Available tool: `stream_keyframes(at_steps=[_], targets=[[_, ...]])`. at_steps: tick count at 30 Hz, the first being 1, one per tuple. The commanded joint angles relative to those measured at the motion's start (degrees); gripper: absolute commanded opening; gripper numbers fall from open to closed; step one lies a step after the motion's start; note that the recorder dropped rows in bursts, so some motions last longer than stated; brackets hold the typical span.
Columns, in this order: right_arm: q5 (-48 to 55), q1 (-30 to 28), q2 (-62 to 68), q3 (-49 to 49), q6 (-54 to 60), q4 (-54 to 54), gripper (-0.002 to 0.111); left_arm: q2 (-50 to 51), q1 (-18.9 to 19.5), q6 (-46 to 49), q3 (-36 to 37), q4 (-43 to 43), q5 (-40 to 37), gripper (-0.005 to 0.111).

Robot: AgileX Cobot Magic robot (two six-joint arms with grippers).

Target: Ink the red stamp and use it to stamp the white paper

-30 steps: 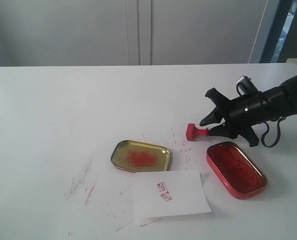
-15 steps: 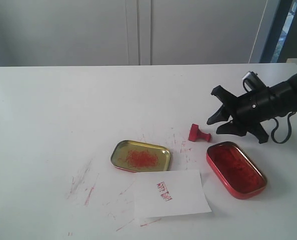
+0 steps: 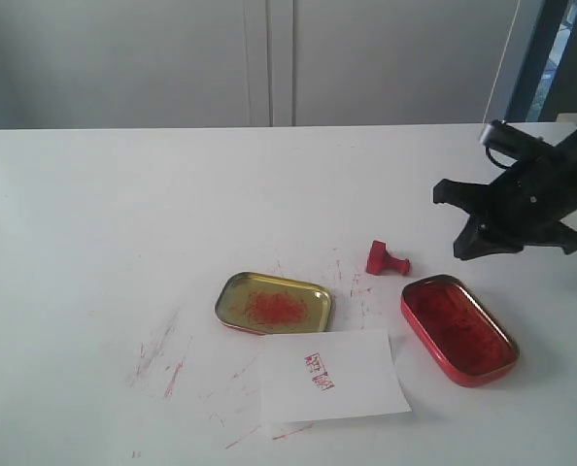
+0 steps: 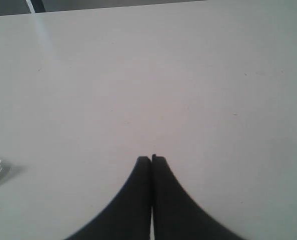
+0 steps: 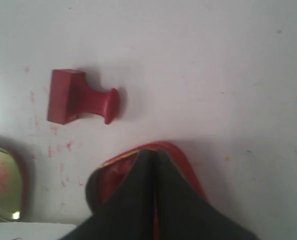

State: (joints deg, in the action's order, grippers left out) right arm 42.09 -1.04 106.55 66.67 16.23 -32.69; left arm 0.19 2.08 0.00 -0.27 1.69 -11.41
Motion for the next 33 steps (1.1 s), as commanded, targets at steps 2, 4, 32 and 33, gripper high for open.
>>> stream_keyframes(at_steps=[2,4,32,33], targets=[[2.77,-0.24,-2.37,0.03,-7.66,11.66,0.000,-0.19,-0.04,0.00,0.27,0.04,-0.16,0.000],[4.21,-0.24,-3.04,0.03,-7.66,12.69,0.000,-0.19,-0.04,0.00,0.27,0.04,-0.16,0.000],[9.58,-8.32,-28.30,-9.59,-19.35,32.69,0.000,-0.19,-0.04,0.00,0.27,0.04,-0.16,0.000],[8.91,-8.32,-30.04,-10.31,-19.35,32.69,0.000,-0.19,-0.04,0.00,0.27,0.04,-0.16,0.000]])
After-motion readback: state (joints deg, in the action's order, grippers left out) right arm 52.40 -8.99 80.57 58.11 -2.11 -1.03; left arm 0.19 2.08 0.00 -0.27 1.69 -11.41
